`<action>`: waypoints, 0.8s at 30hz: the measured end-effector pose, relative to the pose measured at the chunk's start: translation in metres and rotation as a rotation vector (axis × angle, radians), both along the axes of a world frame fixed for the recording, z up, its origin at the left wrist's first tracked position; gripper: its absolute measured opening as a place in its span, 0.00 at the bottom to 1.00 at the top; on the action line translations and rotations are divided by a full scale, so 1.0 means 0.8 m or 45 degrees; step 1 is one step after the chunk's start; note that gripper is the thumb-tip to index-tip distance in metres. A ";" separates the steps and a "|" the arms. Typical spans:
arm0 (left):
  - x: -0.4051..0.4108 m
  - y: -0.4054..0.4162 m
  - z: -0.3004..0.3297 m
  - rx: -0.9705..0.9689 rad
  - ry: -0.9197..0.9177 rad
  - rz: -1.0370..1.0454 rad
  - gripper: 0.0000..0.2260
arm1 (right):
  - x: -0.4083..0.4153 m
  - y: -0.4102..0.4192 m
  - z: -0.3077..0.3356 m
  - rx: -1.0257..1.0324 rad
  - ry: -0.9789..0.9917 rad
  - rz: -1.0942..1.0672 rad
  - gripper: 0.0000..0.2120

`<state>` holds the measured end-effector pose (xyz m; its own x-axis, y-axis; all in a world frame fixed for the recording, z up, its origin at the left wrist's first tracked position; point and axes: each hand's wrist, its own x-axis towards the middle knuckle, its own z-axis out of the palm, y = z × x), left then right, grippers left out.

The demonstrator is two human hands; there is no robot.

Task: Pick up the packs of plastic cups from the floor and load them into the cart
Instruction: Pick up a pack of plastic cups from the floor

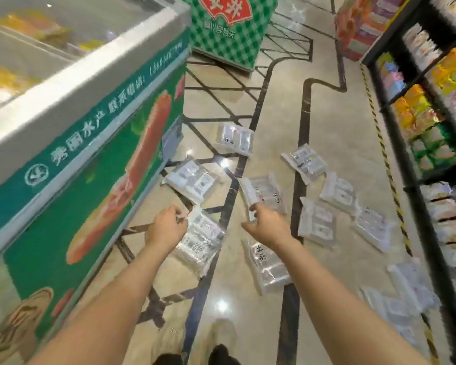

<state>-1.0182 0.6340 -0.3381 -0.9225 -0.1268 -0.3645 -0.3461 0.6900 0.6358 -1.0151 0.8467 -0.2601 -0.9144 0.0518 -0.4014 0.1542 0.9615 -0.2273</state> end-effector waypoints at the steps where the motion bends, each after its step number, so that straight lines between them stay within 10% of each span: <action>1: -0.009 0.006 -0.021 0.010 -0.030 0.049 0.13 | -0.021 0.006 -0.019 0.002 -0.029 0.039 0.22; 16: -0.087 0.103 -0.581 0.243 -0.282 1.013 0.24 | -0.257 0.058 -0.608 0.050 -0.179 0.426 0.26; 24: -0.095 0.114 -0.737 0.438 -0.438 1.426 0.37 | -0.319 0.059 -0.791 0.014 -0.287 0.376 0.38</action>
